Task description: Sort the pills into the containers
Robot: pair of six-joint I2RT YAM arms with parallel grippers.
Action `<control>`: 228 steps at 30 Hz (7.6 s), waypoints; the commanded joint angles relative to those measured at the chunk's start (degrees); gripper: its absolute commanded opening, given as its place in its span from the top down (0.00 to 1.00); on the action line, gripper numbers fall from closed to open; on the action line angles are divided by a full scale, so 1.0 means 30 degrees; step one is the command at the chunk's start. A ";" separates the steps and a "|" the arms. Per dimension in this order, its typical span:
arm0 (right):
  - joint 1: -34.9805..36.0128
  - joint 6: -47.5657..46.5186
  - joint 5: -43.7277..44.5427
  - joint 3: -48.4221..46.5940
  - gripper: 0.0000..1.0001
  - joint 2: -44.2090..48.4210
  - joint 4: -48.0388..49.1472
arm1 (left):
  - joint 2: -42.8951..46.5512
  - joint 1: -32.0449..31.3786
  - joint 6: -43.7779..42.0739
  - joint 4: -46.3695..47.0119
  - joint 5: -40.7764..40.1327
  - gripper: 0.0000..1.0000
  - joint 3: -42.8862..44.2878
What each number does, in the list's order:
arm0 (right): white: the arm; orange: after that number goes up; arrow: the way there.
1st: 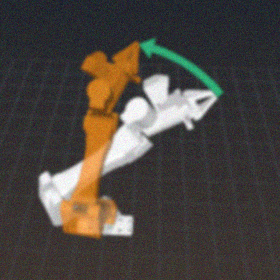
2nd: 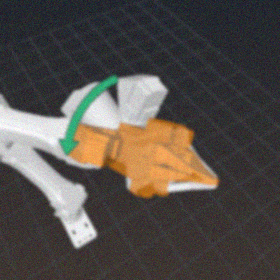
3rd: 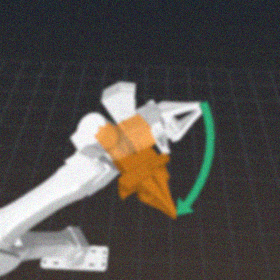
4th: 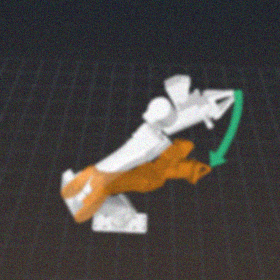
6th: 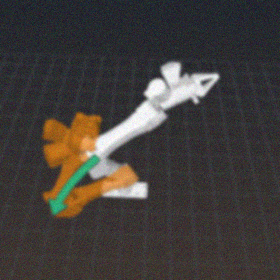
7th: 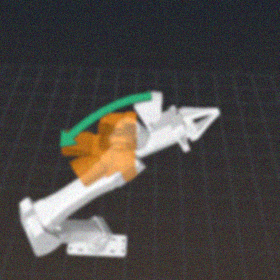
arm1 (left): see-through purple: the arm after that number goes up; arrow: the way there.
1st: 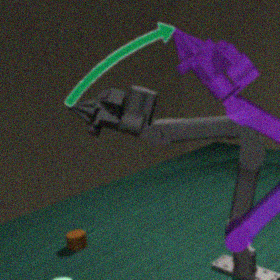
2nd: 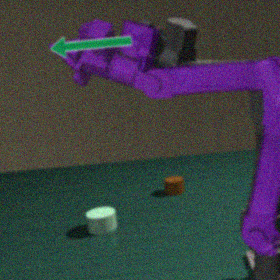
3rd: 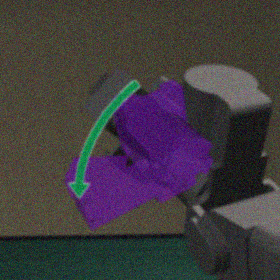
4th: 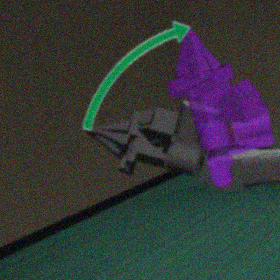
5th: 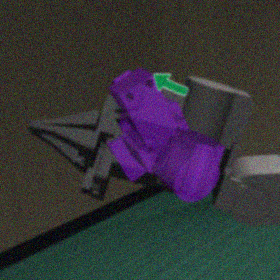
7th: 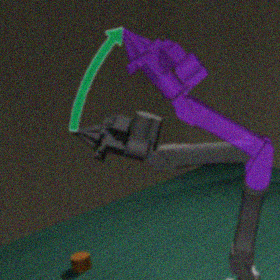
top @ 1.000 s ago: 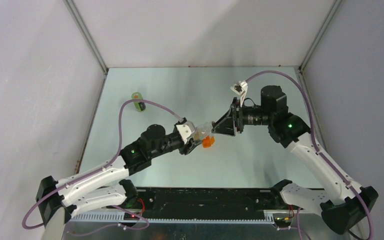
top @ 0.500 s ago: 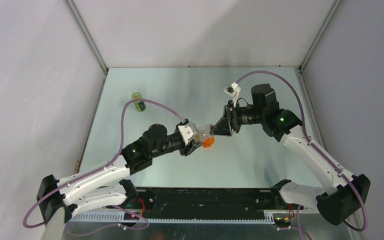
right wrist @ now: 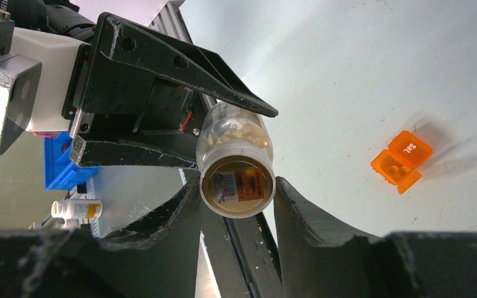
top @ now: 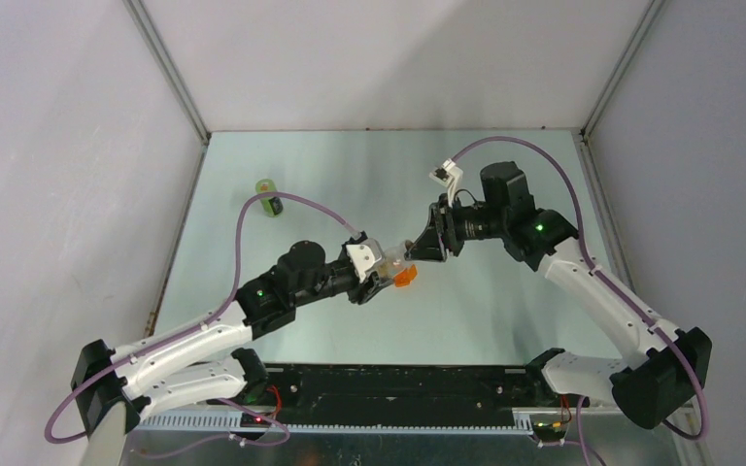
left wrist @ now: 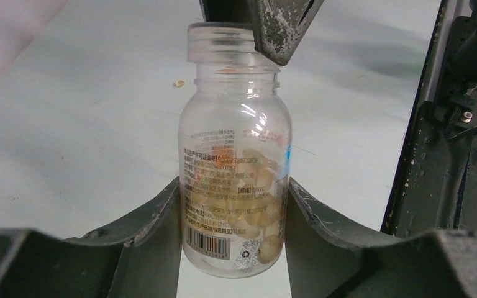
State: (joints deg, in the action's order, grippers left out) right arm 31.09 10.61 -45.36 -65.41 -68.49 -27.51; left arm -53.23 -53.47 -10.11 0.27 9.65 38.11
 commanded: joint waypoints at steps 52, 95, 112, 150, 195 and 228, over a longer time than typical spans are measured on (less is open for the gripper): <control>0.2893 1.0851 0.7102 -0.1225 0.40 -0.1636 0.2588 | 0.0335 0.0070 0.1042 0.4847 -0.1461 1.00 -0.0782; 0.0772 -0.3537 0.1760 -0.0934 0.29 0.0523 0.1998 | 0.0446 0.0056 0.1026 0.1374 0.4424 1.00 0.1117; -0.1633 -0.1052 -0.0965 -0.0459 0.06 0.1387 0.3681 | 0.0616 0.0097 0.0982 0.0845 0.3826 1.00 0.1238; 0.0761 -0.1261 0.4652 -0.0148 0.35 0.1229 0.2565 | 0.0338 0.0099 0.0590 0.0034 0.4655 1.00 0.2374; 0.4173 1.1220 1.4537 0.0738 0.63 0.1557 0.4148 | -0.0699 0.0091 0.0296 0.0777 0.0630 1.00 0.2568; 0.1128 -0.4156 -0.1237 0.0926 0.20 0.4143 0.1074 | -0.0762 0.0085 0.0335 -0.0918 0.5486 1.00 0.3256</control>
State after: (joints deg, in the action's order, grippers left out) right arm 32.95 0.80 -49.95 -62.24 -55.53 -23.40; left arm -56.27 -53.12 -8.08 -3.73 24.29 44.49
